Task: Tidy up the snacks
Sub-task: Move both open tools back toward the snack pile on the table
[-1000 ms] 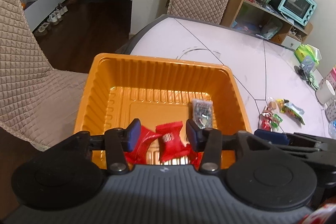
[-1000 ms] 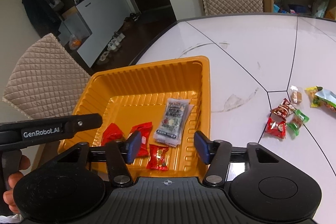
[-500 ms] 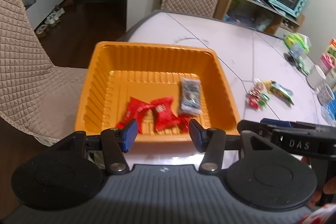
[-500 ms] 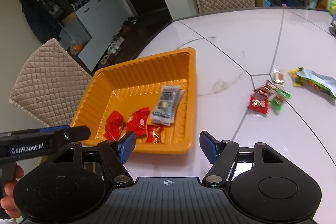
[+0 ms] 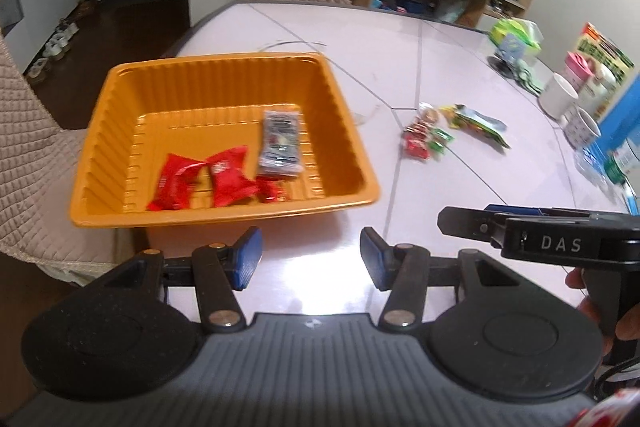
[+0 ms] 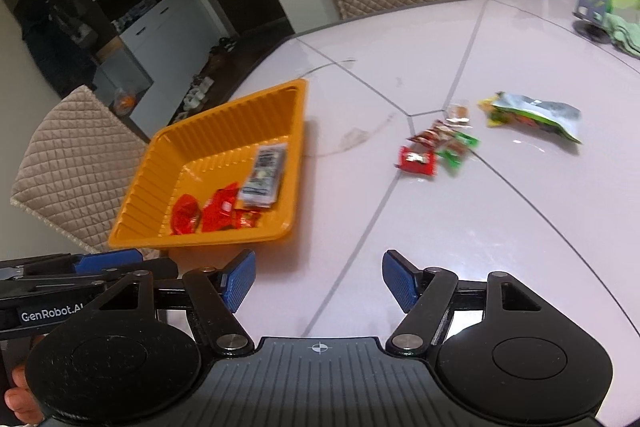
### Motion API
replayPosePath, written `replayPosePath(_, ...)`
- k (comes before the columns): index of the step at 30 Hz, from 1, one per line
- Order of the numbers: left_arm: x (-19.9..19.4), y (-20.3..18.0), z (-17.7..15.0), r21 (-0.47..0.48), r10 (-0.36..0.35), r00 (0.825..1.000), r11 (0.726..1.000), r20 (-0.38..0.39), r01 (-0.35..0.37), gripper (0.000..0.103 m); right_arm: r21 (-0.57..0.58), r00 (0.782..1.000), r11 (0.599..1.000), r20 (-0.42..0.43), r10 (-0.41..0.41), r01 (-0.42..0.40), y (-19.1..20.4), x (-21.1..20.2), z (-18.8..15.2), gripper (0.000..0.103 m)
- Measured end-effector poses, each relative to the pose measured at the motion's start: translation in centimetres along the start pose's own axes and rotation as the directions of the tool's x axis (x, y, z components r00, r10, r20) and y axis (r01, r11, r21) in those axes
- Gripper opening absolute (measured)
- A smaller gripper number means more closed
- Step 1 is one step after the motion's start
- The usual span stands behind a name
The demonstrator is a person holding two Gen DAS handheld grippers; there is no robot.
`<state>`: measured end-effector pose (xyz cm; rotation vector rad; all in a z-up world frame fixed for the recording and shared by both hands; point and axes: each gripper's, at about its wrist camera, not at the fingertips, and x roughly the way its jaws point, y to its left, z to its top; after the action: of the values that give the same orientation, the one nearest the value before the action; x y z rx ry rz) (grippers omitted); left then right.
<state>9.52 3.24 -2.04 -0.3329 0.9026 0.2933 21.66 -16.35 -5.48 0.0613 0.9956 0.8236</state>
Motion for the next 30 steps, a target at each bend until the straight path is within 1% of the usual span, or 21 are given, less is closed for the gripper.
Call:
replayPosePath(8,1.5,-4.1,0.3,0.076,-0.051,0.999,0.996,-0.009,0.051,0.050,0.059,0.998,0.996,0.022,-0.062,0.060,-4.0,-2.0,-0.4,0.070)
replayPosePath(19,4.7,-9.3,2.3,0.162,-0.111,0.994,0.981,-0.003,0.110,0.050,0.156,0.987,0.978,0.064,-0.149,0.138,-9.8,-4.1,0.2,0.070)
replayPosePath(26,7.7,-11.9,4.3,0.205,-0.126,0.992,0.971,0.007,0.122,0.049,0.214,0.977,0.961,0.079,-0.196,0.176,-13.3,-4.3,1.0,0.070)
replayPosePath(30,10.0,-12.9,5.3,0.223,-0.109,0.994,0.969,-0.009,0.109,0.046,0.239,0.973,0.952,0.083,-0.214,0.189,-14.9,-4.2,1.5,0.070)
